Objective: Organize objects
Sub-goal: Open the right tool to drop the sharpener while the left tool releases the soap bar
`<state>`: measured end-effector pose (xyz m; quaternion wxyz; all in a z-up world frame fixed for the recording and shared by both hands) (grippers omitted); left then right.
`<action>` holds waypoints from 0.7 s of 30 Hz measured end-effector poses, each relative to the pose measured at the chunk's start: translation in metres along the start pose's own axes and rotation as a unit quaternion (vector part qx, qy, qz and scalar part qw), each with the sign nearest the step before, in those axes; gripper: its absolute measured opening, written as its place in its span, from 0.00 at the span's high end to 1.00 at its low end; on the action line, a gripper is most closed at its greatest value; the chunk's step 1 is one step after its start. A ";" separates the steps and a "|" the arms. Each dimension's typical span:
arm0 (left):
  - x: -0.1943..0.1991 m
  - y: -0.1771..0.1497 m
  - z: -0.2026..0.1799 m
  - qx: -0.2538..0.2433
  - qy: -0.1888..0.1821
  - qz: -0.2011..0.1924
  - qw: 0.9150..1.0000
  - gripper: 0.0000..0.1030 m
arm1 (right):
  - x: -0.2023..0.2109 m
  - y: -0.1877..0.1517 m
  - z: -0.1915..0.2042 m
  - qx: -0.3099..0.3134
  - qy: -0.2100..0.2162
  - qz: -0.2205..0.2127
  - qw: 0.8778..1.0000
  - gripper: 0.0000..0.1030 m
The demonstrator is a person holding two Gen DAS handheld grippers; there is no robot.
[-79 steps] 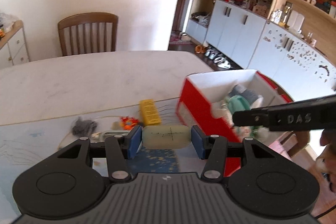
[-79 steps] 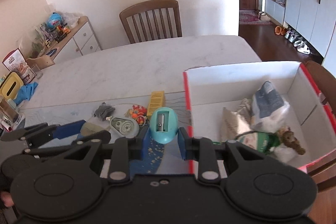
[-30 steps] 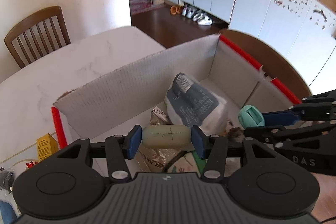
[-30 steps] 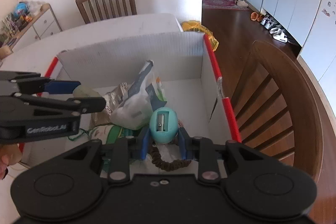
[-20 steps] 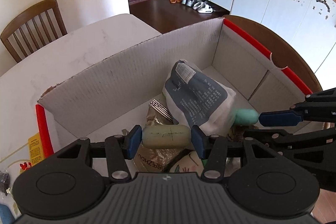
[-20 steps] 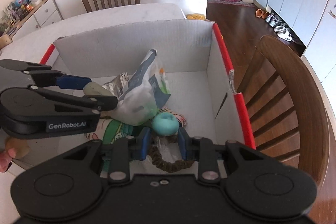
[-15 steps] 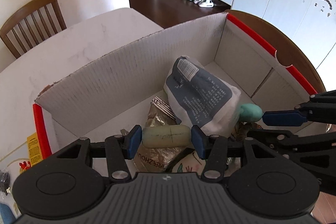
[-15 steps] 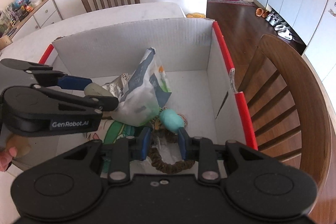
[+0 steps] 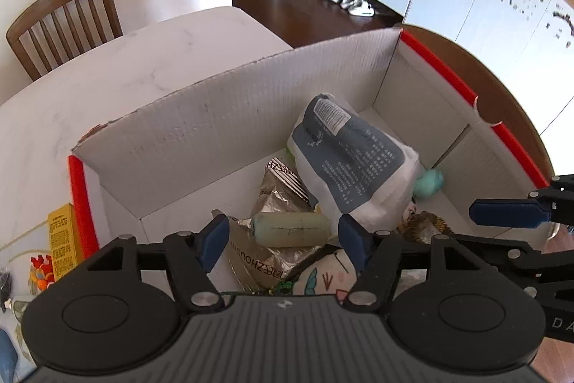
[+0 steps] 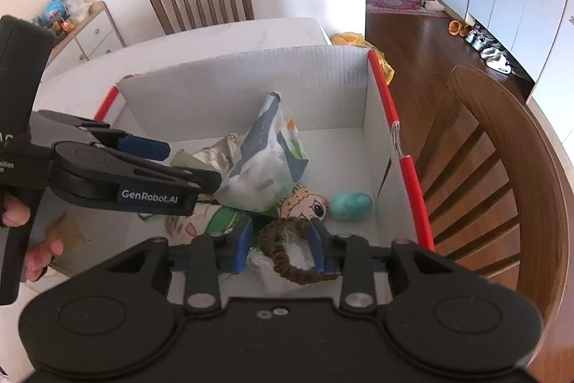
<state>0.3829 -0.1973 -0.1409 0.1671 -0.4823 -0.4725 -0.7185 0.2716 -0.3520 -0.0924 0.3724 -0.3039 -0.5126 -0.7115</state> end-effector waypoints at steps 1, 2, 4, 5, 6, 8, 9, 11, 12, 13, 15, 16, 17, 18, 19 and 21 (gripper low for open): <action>0.004 -0.001 0.000 0.002 0.001 -0.004 1.000 0.35 | 0.002 0.000 0.001 0.001 0.002 -0.002 1.000 0.66; 0.008 -0.001 0.000 0.004 0.002 -0.009 1.000 0.35 | 0.004 0.000 0.002 0.002 0.004 -0.005 1.000 0.65; 0.016 -0.003 0.000 0.008 0.004 -0.018 1.000 0.33 | 0.009 0.000 0.003 0.002 0.009 -0.010 1.000 0.64; 0.021 -0.004 0.001 0.010 0.004 -0.024 1.000 0.33 | 0.011 0.000 0.004 0.000 0.012 -0.013 1.000 0.62; 0.025 -0.005 0.001 0.011 0.006 -0.029 1.000 0.33 | 0.014 -0.001 0.004 -0.002 0.015 -0.016 1.000 0.62; 0.035 -0.007 0.001 0.012 0.007 -0.039 0.999 0.33 | 0.018 0.000 0.006 -0.003 0.020 -0.020 1.000 0.60; 0.040 -0.008 0.001 0.013 0.009 -0.044 0.999 0.33 | 0.020 -0.001 0.008 -0.003 0.022 -0.023 0.999 0.59; 0.051 -0.011 0.002 0.014 0.013 -0.054 0.998 0.33 | 0.024 -0.001 0.010 -0.003 0.027 -0.027 0.999 0.57; 0.055 -0.013 0.003 0.016 0.012 -0.058 0.998 0.33 | 0.027 -0.001 0.012 -0.004 0.029 -0.030 0.999 0.56; 0.059 -0.016 0.005 0.019 0.010 -0.061 0.998 0.33 | 0.029 -0.002 0.013 -0.004 0.029 -0.033 0.999 0.55; 0.069 -0.020 0.007 0.028 0.007 -0.070 0.997 0.33 | 0.034 -0.002 0.016 -0.001 0.031 -0.037 0.999 0.54; 0.073 -0.021 0.007 0.030 0.008 -0.074 0.997 0.33 | 0.036 -0.002 0.017 0.000 0.032 -0.040 0.999 0.53; 0.078 -0.023 0.008 0.031 0.008 -0.079 0.996 0.33 | 0.038 -0.003 0.019 0.000 0.032 -0.042 0.999 0.52; 0.082 -0.025 0.008 0.032 0.008 -0.083 0.996 0.33 | 0.040 -0.003 0.020 0.001 0.034 -0.044 0.998 0.51; 0.087 -0.026 0.008 0.034 0.007 -0.086 0.996 0.33 | 0.042 -0.003 0.022 0.001 0.035 -0.046 0.998 0.50; 0.096 -0.028 0.008 0.036 0.003 -0.097 0.995 0.33 | 0.045 -0.004 0.024 0.000 0.039 -0.048 0.998 0.47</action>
Point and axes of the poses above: each gripper's, at about its wrist camera, not at the fingertips, and x roughly against the way its jaws point, z to its left, y to its top, the point moved 4 cm from there along -x, roughly the way its jaws point, and after that the axes turned 15 degrees about -x, right-handed, at the moved point
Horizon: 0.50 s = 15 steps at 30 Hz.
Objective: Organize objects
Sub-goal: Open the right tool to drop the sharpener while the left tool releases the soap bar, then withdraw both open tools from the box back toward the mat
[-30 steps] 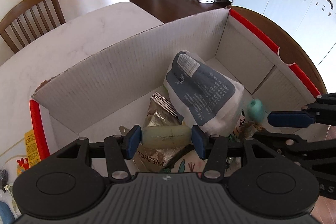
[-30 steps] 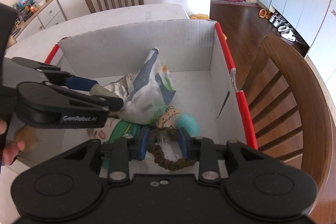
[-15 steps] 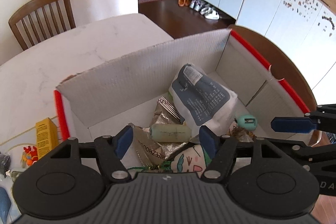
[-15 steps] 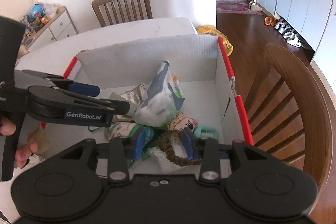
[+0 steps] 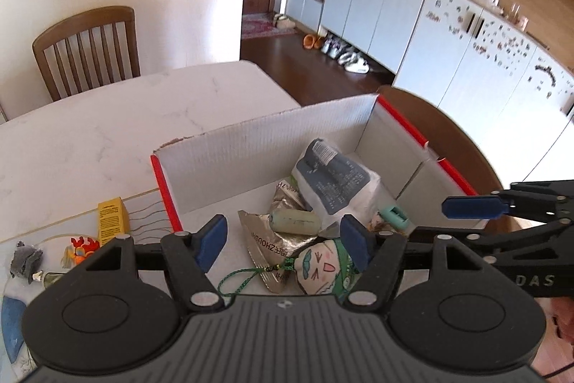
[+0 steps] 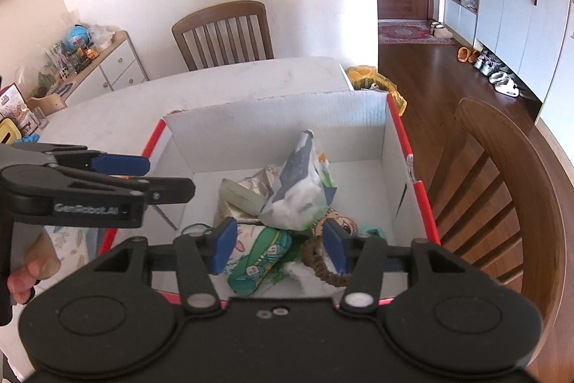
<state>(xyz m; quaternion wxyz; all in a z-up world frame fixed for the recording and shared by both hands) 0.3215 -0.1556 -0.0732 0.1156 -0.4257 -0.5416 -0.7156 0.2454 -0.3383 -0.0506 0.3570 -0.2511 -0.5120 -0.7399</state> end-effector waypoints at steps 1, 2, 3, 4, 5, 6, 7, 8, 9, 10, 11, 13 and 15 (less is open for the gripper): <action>0.005 0.000 0.000 0.001 -0.001 -0.004 1.000 0.32 | 0.002 0.000 0.002 -0.001 0.001 -0.002 1.000 0.44; 0.010 -0.001 0.000 0.002 -0.003 -0.009 1.000 0.30 | 0.003 0.000 0.004 -0.001 0.003 -0.005 1.000 0.43; 0.014 -0.001 0.001 0.002 -0.003 -0.013 1.000 0.28 | 0.005 0.000 0.005 -0.002 0.005 -0.008 1.000 0.42; 0.019 -0.001 0.001 0.003 -0.004 -0.017 1.000 0.28 | 0.007 0.000 0.007 -0.002 0.006 -0.011 1.000 0.40; 0.024 -0.001 0.002 0.002 -0.004 -0.021 1.000 0.28 | 0.009 0.000 0.008 -0.002 0.008 -0.014 1.000 0.38; 0.028 -0.002 0.003 0.003 -0.003 -0.024 1.000 0.27 | 0.011 0.000 0.011 -0.002 0.010 -0.018 1.000 0.38; 0.032 -0.002 0.004 0.004 -0.001 -0.027 1.000 0.26 | 0.013 0.000 0.013 -0.002 0.011 -0.020 1.000 0.37; 0.036 -0.003 0.006 0.006 -0.001 -0.030 1.000 0.25 | 0.015 0.000 0.015 -0.002 0.013 -0.022 1.000 0.35; 0.039 -0.004 0.007 0.008 -0.001 -0.033 0.999 0.23 | 0.016 -0.001 0.018 -0.003 0.015 -0.024 1.000 0.34; 0.043 -0.005 0.009 0.009 0.000 -0.036 0.999 0.22 | 0.016 -0.001 0.020 -0.003 0.016 -0.025 1.000 0.32; 0.048 -0.006 0.011 0.010 0.002 -0.039 0.999 0.20 | 0.017 -0.002 0.023 -0.004 0.017 -0.027 0.999 0.31; 0.055 -0.008 0.015 0.010 0.004 -0.043 0.999 0.19 | 0.019 -0.003 0.028 -0.003 0.018 -0.031 0.999 0.28; 0.061 -0.011 0.019 0.010 0.008 -0.046 0.999 0.18 | 0.021 -0.005 0.033 -0.005 0.020 -0.034 0.999 0.25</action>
Point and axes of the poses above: each gripper's, at about its wrist camera, not at the fingertips, and x roughly against the way its jaws point, z to its left, y to its top, the point moved 4 cm from there along -x, roughly the way its jaws point, and after that the axes turned 15 degrees about -x, right-handed, at the moved point
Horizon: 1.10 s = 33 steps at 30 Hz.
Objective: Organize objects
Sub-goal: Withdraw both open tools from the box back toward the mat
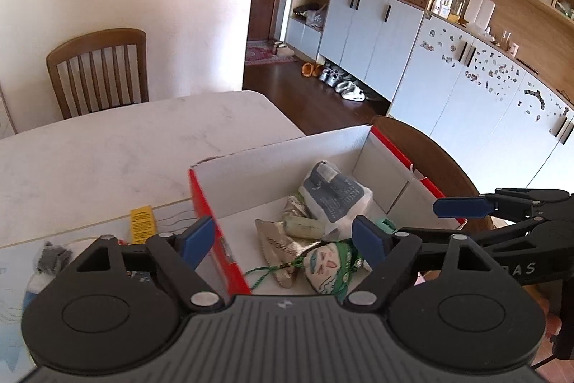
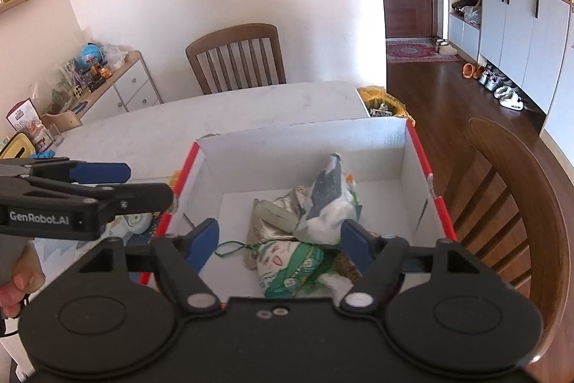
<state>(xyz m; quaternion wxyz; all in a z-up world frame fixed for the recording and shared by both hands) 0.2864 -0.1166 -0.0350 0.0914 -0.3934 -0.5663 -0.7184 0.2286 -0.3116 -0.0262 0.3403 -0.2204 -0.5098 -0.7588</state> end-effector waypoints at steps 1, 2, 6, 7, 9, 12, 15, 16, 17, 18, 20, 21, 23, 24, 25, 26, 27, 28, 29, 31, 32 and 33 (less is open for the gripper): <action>0.003 -0.001 0.003 0.000 0.002 -0.002 1.000 0.18 | 0.001 -0.001 0.003 -0.001 0.002 -0.001 1.000 0.23; 0.006 -0.003 0.006 0.001 0.003 -0.002 1.000 0.17 | 0.002 -0.002 0.006 0.000 0.004 -0.003 1.000 0.21; 0.015 -0.012 0.019 0.007 0.006 -0.004 1.000 0.15 | 0.006 -0.004 0.023 0.004 0.009 -0.013 1.000 0.15; 0.017 -0.014 0.022 0.006 0.009 -0.004 1.000 0.15 | 0.006 -0.005 0.027 0.005 0.009 -0.015 1.000 0.13; 0.021 -0.018 0.030 0.007 0.013 -0.003 1.000 0.14 | 0.006 -0.007 0.035 0.007 0.011 -0.019 1.000 0.11; 0.027 -0.025 0.042 0.013 0.014 -0.007 1.000 0.10 | 0.003 -0.010 0.047 0.011 0.011 -0.024 1.000 0.07; 0.032 -0.031 0.053 0.017 0.015 -0.010 1.000 0.04 | -0.001 -0.014 0.058 0.012 0.009 -0.023 1.000 0.06; 0.033 -0.033 0.056 0.017 0.014 -0.013 1.000 0.04 | -0.002 -0.015 0.062 0.012 0.009 -0.024 1.000 0.06; 0.035 -0.036 0.059 0.014 0.012 -0.014 1.000 0.03 | -0.003 -0.016 0.065 0.011 0.009 -0.024 1.000 0.06; 0.036 -0.037 0.062 0.012 0.013 -0.015 1.000 0.03 | -0.004 -0.016 0.069 0.011 0.009 -0.024 1.000 0.06; 0.038 -0.042 0.068 0.007 0.018 -0.015 1.000 0.01 | -0.007 -0.018 0.076 0.011 0.008 -0.023 1.000 0.06; 0.039 -0.044 0.071 0.006 0.021 -0.017 1.000 0.00 | -0.009 -0.019 0.081 0.012 0.008 -0.023 1.000 0.06; 0.040 -0.049 0.081 0.007 0.026 -0.017 0.999 0.00 | -0.012 -0.022 0.089 0.016 0.008 -0.022 1.000 0.06; 0.041 -0.051 0.086 0.010 0.028 -0.016 0.999 0.00 | -0.015 -0.024 0.094 0.019 0.008 -0.020 1.000 0.06; 0.041 -0.054 0.092 0.014 0.029 -0.014 0.999 0.00 | -0.017 -0.026 0.099 0.021 0.009 -0.019 1.000 0.06; 0.042 -0.058 0.097 0.018 0.031 -0.013 0.999 0.00 | -0.020 -0.027 0.104 0.023 0.009 -0.017 1.000 0.06; 0.042 -0.061 0.104 0.022 0.033 -0.012 0.999 0.00 | -0.022 -0.029 0.109 0.024 0.011 -0.016 1.000 0.06; 0.042 -0.065 0.109 0.025 0.037 -0.012 0.999 0.00 | -0.024 -0.031 0.114 0.025 0.013 -0.014 0.999 0.06; 0.043 -0.068 0.115 0.026 0.041 -0.011 0.999 0.00 | -0.026 -0.032 0.118 0.027 0.014 -0.012 0.999 0.06; 0.044 -0.076 0.127 0.027 0.050 -0.011 0.998 0.00 | -0.031 -0.036 0.129 0.031 0.015 -0.010 0.999 0.06; 0.044 -0.079 0.133 0.026 0.053 -0.011 0.998 0.00 | -0.033 -0.037 0.133 0.033 0.015 -0.009 0.999 0.06; 0.044 -0.083 0.138 0.027 0.055 -0.010 0.998 0.00 | -0.036 -0.039 0.138 0.036 0.015 -0.007 0.999 0.06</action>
Point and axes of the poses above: each gripper's, at about its wrist camera, not at the fingertips, and x roughly against the way its jaws point, z to its left, y to its top, the point moved 4 cm from there along -x, roughly the way its jaws point, and after that the axes turned 15 degrees about -x, right-handed, at the moved point
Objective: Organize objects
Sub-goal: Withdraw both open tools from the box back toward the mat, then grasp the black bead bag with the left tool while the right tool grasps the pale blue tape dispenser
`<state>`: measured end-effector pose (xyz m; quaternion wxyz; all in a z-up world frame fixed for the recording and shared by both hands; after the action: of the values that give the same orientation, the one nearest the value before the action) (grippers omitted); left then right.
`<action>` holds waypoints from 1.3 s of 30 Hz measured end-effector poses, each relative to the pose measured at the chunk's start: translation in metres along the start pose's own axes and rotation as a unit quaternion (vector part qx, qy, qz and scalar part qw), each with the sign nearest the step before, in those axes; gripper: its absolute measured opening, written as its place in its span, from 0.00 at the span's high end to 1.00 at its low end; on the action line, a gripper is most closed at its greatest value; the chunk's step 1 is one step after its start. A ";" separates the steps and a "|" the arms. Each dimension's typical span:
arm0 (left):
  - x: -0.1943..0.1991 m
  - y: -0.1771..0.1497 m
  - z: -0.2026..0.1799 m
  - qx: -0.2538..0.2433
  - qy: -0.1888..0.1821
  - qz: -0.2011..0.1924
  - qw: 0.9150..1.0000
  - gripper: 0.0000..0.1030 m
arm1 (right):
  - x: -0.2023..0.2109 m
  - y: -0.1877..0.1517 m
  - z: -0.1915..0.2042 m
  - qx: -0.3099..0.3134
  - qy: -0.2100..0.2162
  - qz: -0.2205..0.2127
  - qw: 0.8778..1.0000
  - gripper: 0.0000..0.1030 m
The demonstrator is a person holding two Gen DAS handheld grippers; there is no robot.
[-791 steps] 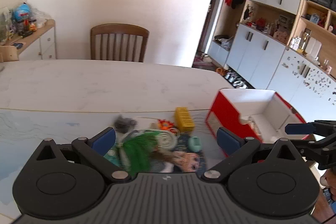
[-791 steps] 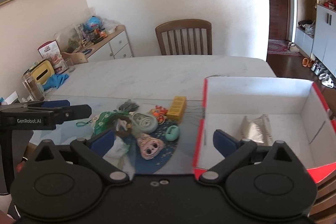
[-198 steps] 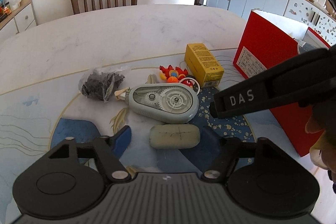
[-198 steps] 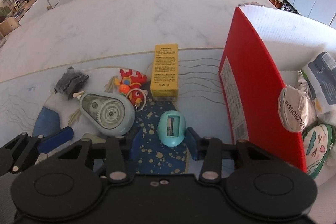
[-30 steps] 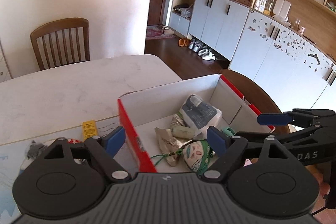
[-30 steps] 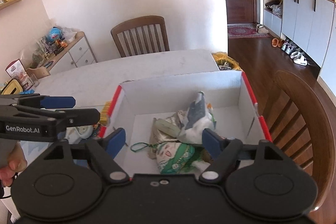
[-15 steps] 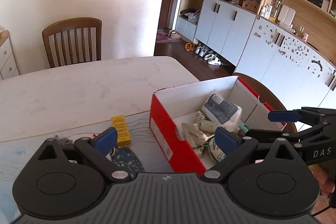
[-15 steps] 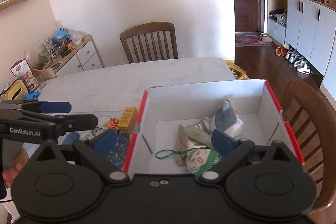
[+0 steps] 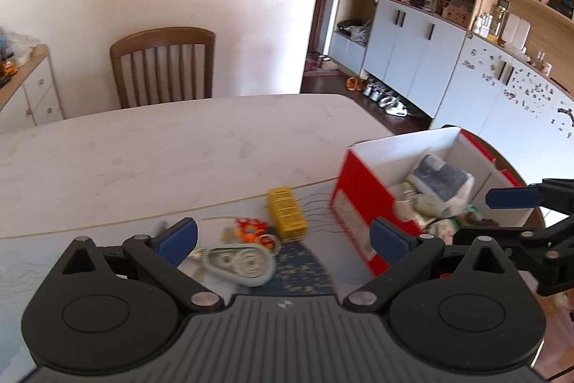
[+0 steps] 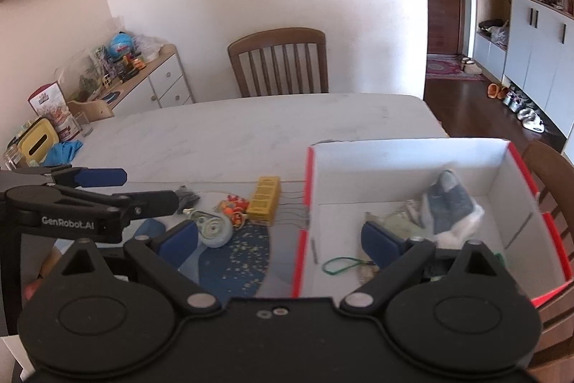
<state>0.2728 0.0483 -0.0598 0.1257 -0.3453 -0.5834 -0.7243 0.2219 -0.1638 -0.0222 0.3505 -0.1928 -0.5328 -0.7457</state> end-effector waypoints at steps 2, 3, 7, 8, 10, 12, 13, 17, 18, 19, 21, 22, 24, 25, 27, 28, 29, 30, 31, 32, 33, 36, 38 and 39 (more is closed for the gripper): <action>0.000 -0.006 0.010 0.000 0.003 0.002 1.000 0.00 | -0.005 -0.002 0.008 0.004 0.001 0.004 1.000 0.06; 0.000 -0.009 0.015 0.001 0.002 0.003 1.000 0.00 | -0.007 -0.003 0.013 0.005 0.000 0.004 1.000 0.06; -0.002 -0.023 0.034 0.009 0.007 0.005 1.000 0.00 | -0.017 -0.008 0.027 0.010 0.000 0.014 1.000 0.06; -0.004 -0.025 0.039 0.011 0.003 0.007 1.000 0.00 | -0.020 -0.009 0.030 0.012 0.000 0.017 1.000 0.06; -0.007 -0.030 0.047 0.017 -0.005 0.012 1.000 0.00 | -0.026 -0.012 0.038 0.019 0.000 0.023 1.000 0.06; -0.010 -0.036 0.056 0.026 -0.019 0.013 0.999 0.00 | -0.033 -0.016 0.047 0.028 0.003 0.033 0.999 0.08; -0.012 -0.039 0.060 0.030 -0.023 0.014 0.999 0.00 | -0.036 -0.017 0.051 0.033 0.003 0.036 0.999 0.08; -0.025 -0.047 0.077 0.022 -0.008 0.023 0.999 0.00 | -0.053 -0.026 0.063 0.042 0.002 0.053 0.998 0.09; -0.029 -0.049 0.081 0.020 -0.004 0.028 0.999 0.00 | -0.058 -0.028 0.066 0.043 0.001 0.056 0.997 0.09; -0.034 -0.050 0.085 0.020 -0.001 0.032 0.999 0.00 | -0.063 -0.029 0.068 0.044 0.001 0.060 0.997 0.09; -0.044 -0.054 0.093 0.027 0.001 0.040 0.999 0.00 | -0.073 -0.033 0.073 0.046 -0.001 0.067 0.997 0.09; -0.049 -0.056 0.096 0.032 0.001 0.043 0.999 0.00 | -0.076 -0.033 0.074 0.047 -0.001 0.069 0.997 0.09; -0.060 -0.060 0.103 0.039 0.004 0.048 0.998 0.00 | -0.085 -0.036 0.077 0.049 -0.002 0.075 0.996 0.10; -0.065 -0.061 0.105 0.040 0.005 0.050 0.998 0.00 | -0.091 -0.038 0.078 0.050 -0.003 0.078 0.996 0.10; -0.076 -0.063 0.108 0.037 0.005 0.053 0.998 0.00 | -0.101 -0.042 0.080 0.054 -0.007 0.084 0.995 0.12; -0.080 -0.064 0.110 0.035 0.005 0.054 0.998 0.00 | -0.106 -0.043 0.081 0.055 -0.008 0.086 0.995 0.12; -0.085 -0.065 0.111 0.034 0.005 0.054 0.998 0.00 | -0.111 -0.044 0.081 0.055 -0.010 0.087 0.995 0.12; -0.089 -0.065 0.112 0.033 0.006 0.056 0.998 0.00 | -0.116 -0.045 0.082 0.056 -0.014 0.088 0.994 0.12; -0.093 -0.066 0.113 0.033 0.005 0.057 0.998 0.00 | -0.121 -0.045 0.082 0.056 -0.015 0.089 0.994 0.13; -0.097 -0.066 0.115 0.034 0.004 0.059 0.998 0.00 | -0.125 -0.046 0.082 0.057 -0.016 0.088 0.994 0.13; -0.101 -0.066 0.116 0.034 0.005 0.059 0.998 0.00 | -0.129 -0.046 0.081 0.056 -0.019 0.088 0.994 0.14; -0.112 -0.065 0.118 0.028 0.010 0.066 0.997 0.00 | -0.143 -0.046 0.077 0.045 -0.020 0.094 0.994 0.16; -0.117 -0.064 0.119 0.024 0.014 0.069 0.997 0.00 | -0.152 -0.047 0.075 0.043 -0.020 0.098 0.994 0.19; -0.119 -0.064 0.120 0.024 0.015 0.069 0.997 0.00 | -0.158 -0.047 0.075 0.042 -0.021 0.100 0.994 0.19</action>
<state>0.3649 0.1520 -0.1759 0.1925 -0.3707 -0.5738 -0.7045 0.2884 -0.0354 -0.1307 0.4200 -0.2454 -0.5491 -0.6796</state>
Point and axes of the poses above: each gripper's, at about its wrist camera, not at the fingertips, and x roughly against the way its jaws point, z to its left, y to its top, the point moved 4 cm from there along -x, roughly the way its jaws point, and after that the axes turned 15 degrees about -x, right-handed, at the moved point
